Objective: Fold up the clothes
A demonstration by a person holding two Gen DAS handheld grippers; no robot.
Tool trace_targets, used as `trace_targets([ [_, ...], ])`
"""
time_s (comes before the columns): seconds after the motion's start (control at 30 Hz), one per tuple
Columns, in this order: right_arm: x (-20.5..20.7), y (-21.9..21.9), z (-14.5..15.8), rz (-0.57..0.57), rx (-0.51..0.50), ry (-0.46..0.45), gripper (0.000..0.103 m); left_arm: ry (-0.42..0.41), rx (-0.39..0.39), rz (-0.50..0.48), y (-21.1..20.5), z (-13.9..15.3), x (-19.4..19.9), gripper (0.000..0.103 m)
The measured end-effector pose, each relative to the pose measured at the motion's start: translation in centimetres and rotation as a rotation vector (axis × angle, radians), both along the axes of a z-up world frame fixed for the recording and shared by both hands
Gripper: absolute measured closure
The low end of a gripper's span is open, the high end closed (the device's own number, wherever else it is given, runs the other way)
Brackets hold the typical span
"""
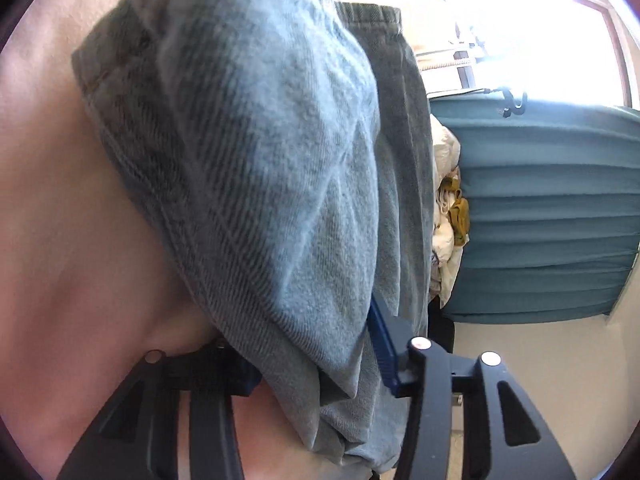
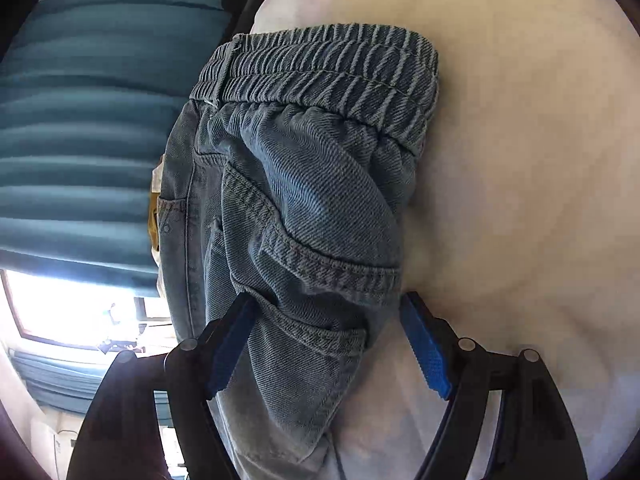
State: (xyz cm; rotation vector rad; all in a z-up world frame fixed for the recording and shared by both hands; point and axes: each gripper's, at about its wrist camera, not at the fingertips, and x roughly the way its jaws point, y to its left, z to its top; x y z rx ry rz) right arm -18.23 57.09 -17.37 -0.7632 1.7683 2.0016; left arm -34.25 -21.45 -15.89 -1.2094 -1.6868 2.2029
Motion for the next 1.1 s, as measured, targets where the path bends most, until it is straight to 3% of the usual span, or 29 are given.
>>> trace_targets([
  [0.03, -0.1, -0.1, 0.3, -0.009, 0.030, -0.002, 0.032, 0.008, -0.009, 0.016, 0.1, 0.2, 0.2, 0.079],
  [0.07, -0.3, -0.3, 0.8, -0.010, 0.067, -0.014, 0.043, 0.017, -0.014, 0.027, 0.2, 0.5, 0.4, 0.092],
  [0.1, -0.4, -0.5, 1.4, -0.006, 0.102, -0.004, 0.060, 0.029, -0.019, 0.030, 0.3, 0.7, 0.5, 0.094],
  [0.17, -0.4, -0.7, 2.9, 0.003, 0.165, 0.022, 0.081, 0.052, -0.037, 0.038, 0.3, 1.6, 1.2, 0.096],
  [0.2, -0.3, -0.6, 3.8, 0.007, 0.186, 0.043, 0.087, 0.064, -0.044, 0.044, 0.3, 2.1, 1.6, 0.096],
  [0.3, 0.9, -0.4, 6.8, 0.008, 0.208, 0.138, 0.090, 0.092, -0.056, 0.051, 0.0, 3.8, 3.2, 0.097],
  [0.43, 2.5, -0.1, 11.3, 0.046, 0.244, 0.174, 0.090, 0.088, -0.079, 0.033, -0.5, 5.0, 5.6, 0.097],
  [0.6, 6.4, 0.8, 14.8, 0.037, 0.254, 0.186, 0.091, 0.060, -0.041, 0.024, -1.7, 5.4, 9.4, 0.097],
  [0.8, 14.2, 3.4, 15.2, 0.018, 0.243, 0.159, 0.091, -0.011, -0.099, -0.095, -1.5, 4.9, 15.3, 0.097],
  [1.0, 20.9, 6.3, 12.6, 0.006, 0.217, 0.133, 0.091, -0.098, -0.159, -0.164, -1.0, 3.4, 18.7, 0.097],
  [1.1, 22.2, 6.9, 11.0, 0.020, 0.214, 0.101, 0.091, -0.138, -0.171, -0.178, -1.4, 2.4, 19.7, 0.096],
])
